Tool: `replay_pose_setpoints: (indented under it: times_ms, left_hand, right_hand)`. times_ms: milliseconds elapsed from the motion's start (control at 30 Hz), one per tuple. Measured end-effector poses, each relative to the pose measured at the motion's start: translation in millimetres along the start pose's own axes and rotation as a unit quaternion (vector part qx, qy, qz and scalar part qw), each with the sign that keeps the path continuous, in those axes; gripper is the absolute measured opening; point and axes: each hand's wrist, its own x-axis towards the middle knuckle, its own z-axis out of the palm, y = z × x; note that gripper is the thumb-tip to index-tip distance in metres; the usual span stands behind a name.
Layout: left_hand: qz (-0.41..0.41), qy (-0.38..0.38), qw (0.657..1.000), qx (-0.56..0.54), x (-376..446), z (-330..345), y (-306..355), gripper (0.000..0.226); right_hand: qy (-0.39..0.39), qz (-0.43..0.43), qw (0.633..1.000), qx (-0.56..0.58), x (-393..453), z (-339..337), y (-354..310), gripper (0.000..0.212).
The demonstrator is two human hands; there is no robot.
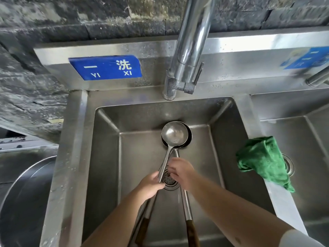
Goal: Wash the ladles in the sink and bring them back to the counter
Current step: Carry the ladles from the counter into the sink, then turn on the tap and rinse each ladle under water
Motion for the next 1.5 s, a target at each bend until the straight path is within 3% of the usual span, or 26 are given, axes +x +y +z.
replay_pose_setpoints:
  times_ms: [100,133,267,400,533,633,733,833,900,933,1067,1200,1267,1367,1500]
  left_hand:
    - [-0.003,-0.009,0.999,-0.032,-1.8,-3.7,-12.2,0.091]
    - [0.006,-0.003,1.0,-0.026,-21.4,-5.4,0.7,0.093]
    - [0.023,0.019,1.0,0.003,-57.9,-13.9,22.2,0.067]
    - [0.065,0.036,0.997,0.038,-95.1,-22.0,43.8,0.064]
    - [0.123,0.039,0.989,0.067,-131.0,-29.4,73.6,0.06]
    - [0.171,0.029,0.982,0.073,-154.4,-35.8,104.4,0.059]
    - [0.223,0.031,0.971,0.077,-160.9,-47.2,134.8,0.052]
    - [0.26,0.037,0.963,0.063,-142.2,-63.8,158.1,0.081]
    - [0.275,0.061,0.958,0.062,-164.4,-68.7,195.3,0.105]
    - [0.283,0.072,0.955,0.062,-169.0,-71.1,209.6,0.106]
    - [0.289,0.137,0.943,0.096,-158.1,-82.9,255.0,0.072]
    - [0.306,0.16,0.923,0.169,-127.4,-91.9,276.5,0.087]
    - [0.297,0.171,0.915,0.211,-128.6,-95.1,284.1,0.081]
    - [0.282,0.178,0.911,0.243,-119.3,-103.1,290.1,0.064]
    - [0.297,0.169,0.917,0.204,-106.4,-105.7,304.4,0.03]
  right_hand:
    - [0.024,-0.007,0.999,0.02,-15.1,-4.5,-4.4,0.015]
    - [0.038,-0.012,0.999,0.02,-21.8,-5.7,-5.7,0.015]
    - [0.066,-0.034,0.997,-0.035,-45.7,-5.7,-16.2,0.04]
    - [0.065,-0.04,0.996,-0.054,-77.6,-0.8,-31.4,0.024]
    - [0.061,-0.052,0.996,-0.025,-128.0,4.2,-60.6,0.03]
    - [0.078,-0.108,0.99,-0.043,-155.7,4.7,-85.1,0.039]
    - [0.08,-0.163,0.981,-0.071,-173.5,7.1,-115.0,0.032]
    - [0.101,-0.225,0.959,-0.138,-179.2,8.9,-139.3,0.023]
    - [0.129,-0.244,0.946,-0.168,-173.7,7.6,-159.1,0.035]
    - [0.143,-0.249,0.941,-0.18,-176.5,9.7,-169.2,0.037]
    - [0.209,-0.293,0.899,-0.251,-176.2,10.2,-208.3,0.049]
    - [0.255,-0.316,0.868,-0.287,-156.1,9.4,-230.0,0.054]
    - [0.261,-0.314,0.857,-0.315,-145.0,10.3,-236.8,0.053]
    - [0.269,-0.318,0.852,-0.317,-129.6,13.1,-243.7,0.043]
    - [0.301,-0.322,0.833,-0.333,-109.9,10.0,-251.3,0.016]
